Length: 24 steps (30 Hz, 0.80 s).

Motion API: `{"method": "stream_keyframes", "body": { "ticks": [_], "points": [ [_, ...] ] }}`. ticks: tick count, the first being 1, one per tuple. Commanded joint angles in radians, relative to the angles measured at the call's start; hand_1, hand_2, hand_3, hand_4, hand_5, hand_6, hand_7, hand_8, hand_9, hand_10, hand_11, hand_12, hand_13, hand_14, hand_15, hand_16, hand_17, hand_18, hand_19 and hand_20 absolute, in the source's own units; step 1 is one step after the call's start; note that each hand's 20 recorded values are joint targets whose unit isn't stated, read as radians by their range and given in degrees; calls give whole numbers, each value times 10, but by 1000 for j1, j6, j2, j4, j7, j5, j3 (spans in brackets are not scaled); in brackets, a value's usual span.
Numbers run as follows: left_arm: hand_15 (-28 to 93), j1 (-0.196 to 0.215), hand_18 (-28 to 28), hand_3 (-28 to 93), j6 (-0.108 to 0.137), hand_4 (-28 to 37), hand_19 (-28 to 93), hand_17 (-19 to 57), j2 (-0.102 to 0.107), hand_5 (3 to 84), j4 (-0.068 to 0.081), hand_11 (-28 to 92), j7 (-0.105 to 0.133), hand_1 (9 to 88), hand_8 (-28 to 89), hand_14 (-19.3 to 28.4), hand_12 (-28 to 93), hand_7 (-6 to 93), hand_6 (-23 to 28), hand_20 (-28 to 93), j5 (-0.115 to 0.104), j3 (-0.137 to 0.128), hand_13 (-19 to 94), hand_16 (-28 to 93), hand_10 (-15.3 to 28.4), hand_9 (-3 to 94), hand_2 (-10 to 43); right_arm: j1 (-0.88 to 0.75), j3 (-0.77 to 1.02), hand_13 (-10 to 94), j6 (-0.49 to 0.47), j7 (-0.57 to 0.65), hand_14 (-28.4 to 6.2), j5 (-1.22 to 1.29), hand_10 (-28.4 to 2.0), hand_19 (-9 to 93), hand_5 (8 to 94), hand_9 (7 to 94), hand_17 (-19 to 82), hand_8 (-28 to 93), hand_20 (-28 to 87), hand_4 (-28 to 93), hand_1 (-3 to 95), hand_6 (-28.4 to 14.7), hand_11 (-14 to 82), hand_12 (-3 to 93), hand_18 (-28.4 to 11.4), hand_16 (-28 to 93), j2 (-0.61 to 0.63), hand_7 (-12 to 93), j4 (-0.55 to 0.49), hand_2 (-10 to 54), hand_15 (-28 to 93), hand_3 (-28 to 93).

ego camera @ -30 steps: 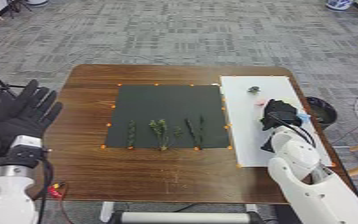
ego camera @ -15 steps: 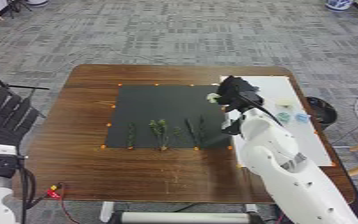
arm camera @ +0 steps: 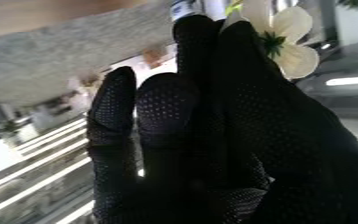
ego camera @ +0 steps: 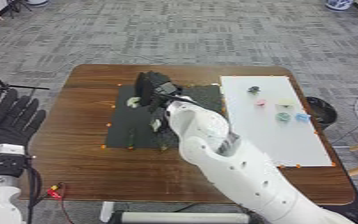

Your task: Arrange flowers

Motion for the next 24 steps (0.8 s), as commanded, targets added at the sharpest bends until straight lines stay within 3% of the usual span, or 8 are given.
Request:
{"method": "stream_keyframes", "body": {
  "ticks": [1,3,7,14,17,24],
  "points": [
    [204,-58,148,433,-33,-283,359,-113,37,382,27,167,-11,325,-78,167,82,79,96,71,17,49,213,-33,173,303,197,-23,-37,671,-47,11,-84,-43,-78,760,716,814,309,59,431,-274,598,5,118,436,-217,438,-144,396,125,-95,679,693],
    [204,-55,148,433,-38,-283,360,-114,37,382,23,167,-6,326,-79,166,82,79,96,72,28,48,213,-33,173,302,196,-20,-57,670,-44,17,-84,-65,-80,760,716,811,309,50,430,-275,597,4,117,435,-217,439,-152,391,136,-95,677,692],
    [204,-48,148,461,-35,-283,360,-114,41,382,17,166,-10,311,-78,167,82,79,95,72,25,48,212,-32,173,302,195,-34,-63,668,-60,30,-84,-107,-82,759,714,806,308,38,429,-275,595,2,114,432,-217,439,-164,379,147,-95,675,693],
    [205,-48,147,461,-38,-283,359,-113,40,381,17,168,-4,313,-79,166,82,80,95,71,25,49,213,-33,172,302,194,-46,-77,663,-74,33,-85,-136,-84,754,700,794,305,22,425,-275,588,-3,106,423,-218,441,-171,354,165,-95,670,687],
    [205,-47,148,460,-38,-283,359,-114,38,381,19,168,-1,314,-79,166,82,81,95,71,24,49,213,-33,173,302,194,-47,-89,659,-35,34,-84,-143,-86,753,691,787,303,14,422,-279,584,-6,105,412,-217,432,-166,324,165,-95,672,687],
    [205,-48,148,542,-40,-283,360,-114,37,381,19,167,-8,276,-79,166,82,81,95,71,29,47,212,-33,172,301,185,-53,-85,656,-33,44,-85,-153,-90,754,667,772,302,-2,416,-282,575,-16,99,398,-218,431,-168,284,172,-95,670,689]
  ]
}}
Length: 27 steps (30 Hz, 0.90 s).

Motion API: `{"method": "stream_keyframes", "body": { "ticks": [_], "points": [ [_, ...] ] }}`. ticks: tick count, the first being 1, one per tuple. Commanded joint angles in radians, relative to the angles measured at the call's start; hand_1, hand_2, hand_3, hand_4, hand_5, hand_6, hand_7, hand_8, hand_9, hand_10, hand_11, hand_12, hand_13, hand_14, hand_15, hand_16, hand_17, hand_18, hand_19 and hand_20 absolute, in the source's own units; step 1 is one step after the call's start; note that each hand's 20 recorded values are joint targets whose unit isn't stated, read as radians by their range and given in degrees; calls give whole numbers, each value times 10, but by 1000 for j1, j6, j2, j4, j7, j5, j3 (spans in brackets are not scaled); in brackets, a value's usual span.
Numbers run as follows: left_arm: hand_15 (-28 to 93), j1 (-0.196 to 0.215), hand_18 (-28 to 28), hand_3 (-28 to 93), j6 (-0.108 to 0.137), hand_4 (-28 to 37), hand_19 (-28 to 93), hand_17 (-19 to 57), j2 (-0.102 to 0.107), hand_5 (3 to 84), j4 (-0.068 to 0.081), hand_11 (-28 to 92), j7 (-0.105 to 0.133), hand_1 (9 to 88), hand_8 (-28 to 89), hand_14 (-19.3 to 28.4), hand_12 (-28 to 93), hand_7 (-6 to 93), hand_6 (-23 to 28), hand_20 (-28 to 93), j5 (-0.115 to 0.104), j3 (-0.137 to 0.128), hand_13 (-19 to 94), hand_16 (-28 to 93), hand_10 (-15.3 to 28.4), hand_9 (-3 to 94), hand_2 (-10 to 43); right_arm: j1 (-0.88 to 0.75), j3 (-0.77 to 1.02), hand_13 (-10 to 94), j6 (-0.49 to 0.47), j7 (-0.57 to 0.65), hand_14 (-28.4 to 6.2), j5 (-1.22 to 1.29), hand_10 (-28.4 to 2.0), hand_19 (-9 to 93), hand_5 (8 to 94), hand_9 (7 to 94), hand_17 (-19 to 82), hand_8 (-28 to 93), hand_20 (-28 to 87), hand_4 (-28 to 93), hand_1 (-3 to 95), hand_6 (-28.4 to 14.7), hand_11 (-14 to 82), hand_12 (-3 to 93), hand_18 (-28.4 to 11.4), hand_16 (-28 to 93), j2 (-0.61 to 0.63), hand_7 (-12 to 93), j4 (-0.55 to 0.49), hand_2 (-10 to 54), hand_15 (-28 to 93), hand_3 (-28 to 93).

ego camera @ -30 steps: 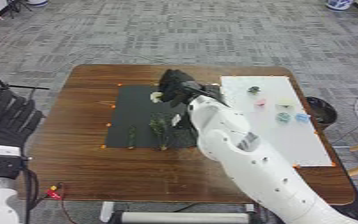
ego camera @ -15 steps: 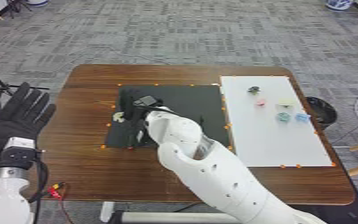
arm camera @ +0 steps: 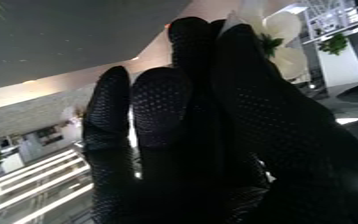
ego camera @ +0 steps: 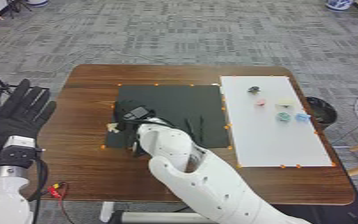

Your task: Arrange flowers

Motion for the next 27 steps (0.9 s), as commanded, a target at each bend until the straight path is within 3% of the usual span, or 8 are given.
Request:
{"method": "stream_keyframes", "body": {
  "ticks": [1,12,17,20,23,27],
  "points": [
    [205,14,148,565,-13,-283,359,-114,-6,381,-5,168,-5,264,-79,166,83,81,95,71,11,-3,212,-33,172,301,183,-9,-3,655,21,14,-85,-22,-90,754,665,771,301,-2,415,-282,575,-17,98,396,-218,431,-6,282,10,-95,669,689],
    [205,22,147,662,-19,-283,358,-112,-16,381,-6,171,-5,233,-80,164,82,84,94,70,12,-10,214,-34,171,302,169,-17,-2,650,16,7,-81,-17,-102,754,637,731,300,-29,405,-283,544,-21,120,322,-218,429,1,217,4,-95,647,720],
    [206,31,147,631,-11,-283,358,-112,-19,381,-8,171,7,245,-81,164,82,84,94,70,-9,-18,214,-33,171,302,175,-28,9,633,26,-41,-83,18,-113,755,620,681,295,-87,396,-282,524,-21,171,256,-217,431,13,213,-18,-95,642,747],
    [206,39,147,544,2,-283,358,-112,-21,380,-10,169,24,277,-81,165,81,84,94,71,-29,-33,213,-33,172,302,188,-55,89,560,-114,-219,-95,33,-115,740,573,606,259,-134,388,-261,475,-19,198,186,-206,425,-6,214,-33,-59,639,788],
    [201,49,148,277,16,-283,354,-111,-28,382,-9,162,35,384,-79,168,82,78,96,72,-36,-61,213,-32,173,302,213,-61,128,460,-251,-303,-123,-9,-110,717,517,527,208,-140,385,-229,403,-18,169,160,-193,332,-32,203,-41,45,670,815],
    [177,56,152,46,24,-199,328,-102,-36,384,-3,142,41,422,-67,171,97,60,102,84,-63,-77,218,-16,177,305,247,-63,149,331,-377,-420,-140,-124,-106,677,434,419,154,-128,369,-203,341,-25,118,137,-186,211,-46,165,-49,112,601,827]
  ]
}}
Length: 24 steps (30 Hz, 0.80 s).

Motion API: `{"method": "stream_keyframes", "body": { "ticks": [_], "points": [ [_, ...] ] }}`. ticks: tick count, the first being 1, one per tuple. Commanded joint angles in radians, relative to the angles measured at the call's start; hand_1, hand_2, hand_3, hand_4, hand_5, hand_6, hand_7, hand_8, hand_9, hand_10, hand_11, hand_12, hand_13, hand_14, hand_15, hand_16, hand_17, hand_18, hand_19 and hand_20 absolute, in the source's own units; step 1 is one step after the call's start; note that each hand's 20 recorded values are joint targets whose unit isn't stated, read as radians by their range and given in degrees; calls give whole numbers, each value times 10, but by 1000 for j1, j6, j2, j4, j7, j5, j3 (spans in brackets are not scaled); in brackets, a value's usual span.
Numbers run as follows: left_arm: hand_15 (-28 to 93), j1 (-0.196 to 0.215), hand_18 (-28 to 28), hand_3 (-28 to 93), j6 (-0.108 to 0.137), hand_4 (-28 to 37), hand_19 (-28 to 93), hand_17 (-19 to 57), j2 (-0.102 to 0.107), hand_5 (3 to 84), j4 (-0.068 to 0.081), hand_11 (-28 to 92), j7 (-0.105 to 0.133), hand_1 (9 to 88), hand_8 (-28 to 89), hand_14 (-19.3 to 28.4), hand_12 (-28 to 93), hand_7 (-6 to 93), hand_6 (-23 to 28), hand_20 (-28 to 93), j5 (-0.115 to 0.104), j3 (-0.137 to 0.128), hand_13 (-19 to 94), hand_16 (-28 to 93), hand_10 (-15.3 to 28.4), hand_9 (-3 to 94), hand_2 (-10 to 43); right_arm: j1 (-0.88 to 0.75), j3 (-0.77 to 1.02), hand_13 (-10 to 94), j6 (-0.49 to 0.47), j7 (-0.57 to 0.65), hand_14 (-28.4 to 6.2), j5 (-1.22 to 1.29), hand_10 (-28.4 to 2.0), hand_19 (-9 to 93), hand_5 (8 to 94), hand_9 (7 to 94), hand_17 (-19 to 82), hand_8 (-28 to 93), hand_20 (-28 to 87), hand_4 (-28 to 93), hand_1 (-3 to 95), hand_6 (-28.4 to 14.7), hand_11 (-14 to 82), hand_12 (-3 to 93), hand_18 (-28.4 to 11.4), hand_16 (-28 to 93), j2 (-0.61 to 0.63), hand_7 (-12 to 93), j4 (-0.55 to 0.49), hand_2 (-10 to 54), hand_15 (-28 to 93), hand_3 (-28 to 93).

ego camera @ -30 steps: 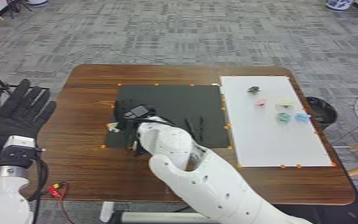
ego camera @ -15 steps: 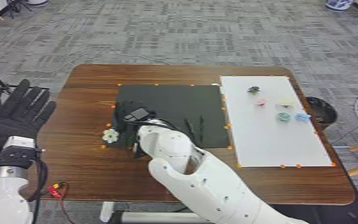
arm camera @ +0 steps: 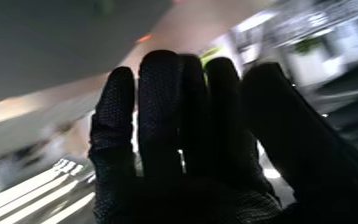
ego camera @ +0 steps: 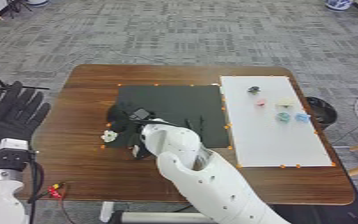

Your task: Arrange flowers

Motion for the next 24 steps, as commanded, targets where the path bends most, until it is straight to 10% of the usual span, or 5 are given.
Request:
{"method": "stream_keyframes", "body": {
  "ticks": [1,7,24],
  "points": [
    [177,30,152,37,25,-195,326,-102,-21,385,6,141,23,421,-67,171,97,60,102,85,-44,-42,218,-15,178,306,248,8,22,313,-268,-209,-141,-186,-106,668,425,411,144,-128,364,-201,336,-24,116,135,-185,199,-37,164,-22,117,582,826],
    [185,16,151,94,16,-211,336,-107,-14,385,15,147,12,412,-70,171,95,66,102,87,-38,-19,216,-18,177,306,240,11,4,198,-290,-262,-152,-320,-104,603,364,334,64,-115,318,-194,275,-25,96,122,-183,144,-36,132,-26,162,396,809],
    [201,-51,149,271,-2,-282,353,-113,14,384,42,162,-19,388,-76,168,86,76,98,78,-19,40,214,-29,174,303,211,39,20,166,-388,-297,-162,-464,-110,617,343,285,52,-104,310,-205,243,-30,81,113,-187,155,-64,110,31,173,387,773]
  ]
}}
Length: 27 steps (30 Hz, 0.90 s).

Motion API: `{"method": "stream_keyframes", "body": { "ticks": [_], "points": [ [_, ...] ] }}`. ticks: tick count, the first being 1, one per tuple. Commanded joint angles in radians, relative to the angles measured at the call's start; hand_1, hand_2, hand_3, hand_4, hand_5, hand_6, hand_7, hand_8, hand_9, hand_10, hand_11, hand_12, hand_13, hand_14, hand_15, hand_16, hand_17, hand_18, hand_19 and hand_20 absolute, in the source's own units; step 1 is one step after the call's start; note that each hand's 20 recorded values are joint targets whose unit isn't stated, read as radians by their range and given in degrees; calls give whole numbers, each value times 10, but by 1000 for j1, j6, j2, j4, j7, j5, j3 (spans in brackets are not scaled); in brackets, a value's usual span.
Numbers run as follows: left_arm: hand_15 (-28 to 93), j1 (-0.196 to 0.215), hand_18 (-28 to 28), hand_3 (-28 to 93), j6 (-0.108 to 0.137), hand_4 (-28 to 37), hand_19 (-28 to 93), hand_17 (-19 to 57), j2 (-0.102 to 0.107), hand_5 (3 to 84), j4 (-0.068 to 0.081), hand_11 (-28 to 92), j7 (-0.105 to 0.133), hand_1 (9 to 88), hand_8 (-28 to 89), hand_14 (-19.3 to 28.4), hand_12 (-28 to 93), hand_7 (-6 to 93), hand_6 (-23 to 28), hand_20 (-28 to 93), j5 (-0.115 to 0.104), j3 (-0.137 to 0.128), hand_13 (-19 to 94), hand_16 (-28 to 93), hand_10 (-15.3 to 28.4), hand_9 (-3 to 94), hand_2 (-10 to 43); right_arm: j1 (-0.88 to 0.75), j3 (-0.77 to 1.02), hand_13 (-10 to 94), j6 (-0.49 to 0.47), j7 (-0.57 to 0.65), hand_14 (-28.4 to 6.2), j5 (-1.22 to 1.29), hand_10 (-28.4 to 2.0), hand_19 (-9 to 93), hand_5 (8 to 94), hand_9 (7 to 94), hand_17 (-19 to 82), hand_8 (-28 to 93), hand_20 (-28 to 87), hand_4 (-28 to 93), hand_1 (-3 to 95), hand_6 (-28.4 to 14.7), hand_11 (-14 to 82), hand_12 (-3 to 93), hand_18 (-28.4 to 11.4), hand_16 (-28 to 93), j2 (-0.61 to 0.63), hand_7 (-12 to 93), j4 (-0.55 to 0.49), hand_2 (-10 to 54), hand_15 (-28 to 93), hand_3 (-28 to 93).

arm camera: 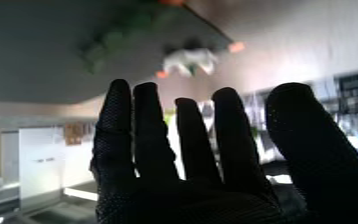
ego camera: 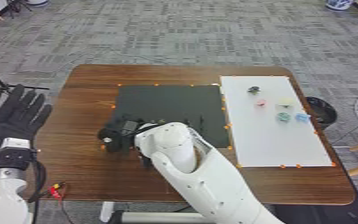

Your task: Arrange flowers

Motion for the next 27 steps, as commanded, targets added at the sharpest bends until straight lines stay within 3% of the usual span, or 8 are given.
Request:
{"method": "stream_keyframes", "body": {
  "ticks": [1,8,16,20,22,24,27],
  "points": [
    [201,-15,149,271,-13,-283,354,-113,8,383,6,162,-16,388,-76,168,86,77,98,77,9,8,214,-29,174,303,211,28,8,166,-48,-50,-163,-45,-110,617,343,285,51,-104,309,-205,243,-30,81,112,-187,154,-12,109,25,173,386,772],
    [200,-13,149,266,-15,-283,354,-113,2,384,7,164,-15,392,-76,168,86,76,98,76,9,7,214,-29,174,303,211,21,-38,249,64,18,-150,-29,-111,634,448,411,81,-115,309,-211,247,-74,126,105,-193,142,24,109,9,174,408,783],
    [202,3,149,301,-17,-283,356,-114,-8,383,1,165,-7,380,-77,167,84,79,98,75,9,2,214,-30,174,303,206,34,-88,305,208,93,-154,41,-136,654,538,489,109,-127,305,-216,253,-73,135,106,-203,133,64,120,-17,154,438,802],
    [203,-2,149,326,-18,-283,358,-114,-4,382,3,167,-8,371,-78,167,85,80,97,74,12,7,213,-31,173,302,202,38,-89,335,218,94,-153,65,-148,658,580,527,123,-130,302,-215,255,-68,140,108,-206,130,67,126,-26,152,442,803],
    [204,-7,148,335,-20,-283,358,-115,-2,382,5,166,-11,370,-78,167,84,81,97,74,12,14,213,-31,173,302,200,29,-67,315,189,48,-158,75,-155,654,558,487,119,-125,294,-215,252,-60,133,117,-203,132,59,134,-28,151,444,807],
    [203,-14,148,326,-23,-283,358,-114,0,382,8,167,-14,374,-78,167,84,81,97,74,13,21,213,-32,173,302,201,28,-60,278,155,13,-159,50,-142,643,470,418,102,-121,283,-216,249,-47,118,118,-200,132,53,134,-29,152,443,811],
    [203,-18,149,325,-22,-283,358,-115,0,382,10,167,-20,374,-78,167,83,81,97,73,11,28,213,-32,173,302,201,22,-43,237,72,-6,-158,44,-120,634,411,363,80,-118,278,-218,248,-46,104,116,-194,132,35,125,-25,166,434,799]
  ]
}}
